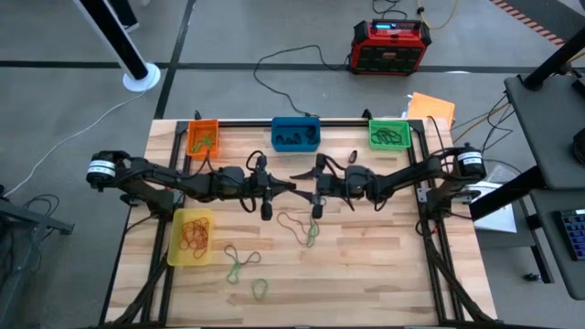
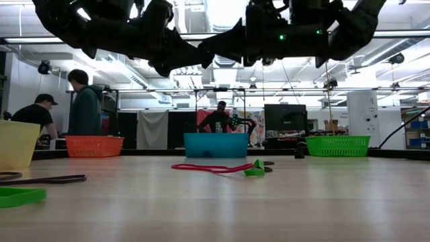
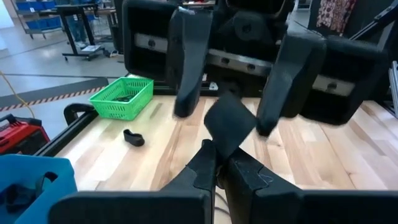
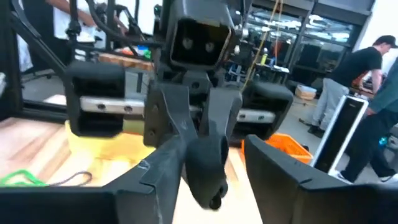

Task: Sort rubber bands into baskets
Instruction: Put the bottom black rubber band into the blue bin

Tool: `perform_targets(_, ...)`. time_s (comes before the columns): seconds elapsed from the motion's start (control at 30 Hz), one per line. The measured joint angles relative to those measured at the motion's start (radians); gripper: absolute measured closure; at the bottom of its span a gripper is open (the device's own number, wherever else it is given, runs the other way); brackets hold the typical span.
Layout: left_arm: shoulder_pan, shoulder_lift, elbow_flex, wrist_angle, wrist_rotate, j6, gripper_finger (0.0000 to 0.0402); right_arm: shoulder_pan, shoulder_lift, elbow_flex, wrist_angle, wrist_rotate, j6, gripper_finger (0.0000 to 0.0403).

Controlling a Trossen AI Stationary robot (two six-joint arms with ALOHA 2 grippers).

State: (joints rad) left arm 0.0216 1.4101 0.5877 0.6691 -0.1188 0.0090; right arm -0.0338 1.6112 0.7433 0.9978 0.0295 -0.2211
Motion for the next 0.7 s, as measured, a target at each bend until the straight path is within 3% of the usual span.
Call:
perform_targets(0.37, -0.001, 0.000, 0.005, 0.000, 0.000, 0.012, 0.0401, -0.004, -0.005, 0.005, -0.033, -0.038, 0.011, 0.0384)
perform_targets(0.53, -0.001, 0.000, 0.005, 0.002, -0.032, -0.001, 0.0387, -0.004, -0.006, 0.005, -0.034, -0.038, 0.013, 0.0392)
perform_targets(0.7, 0.000, 0.000, 0.006, -0.020, -0.046, -0.015, 0.0333, -0.015, -0.011, 0.005, -0.046, -0.033, 0.024, 0.0393)
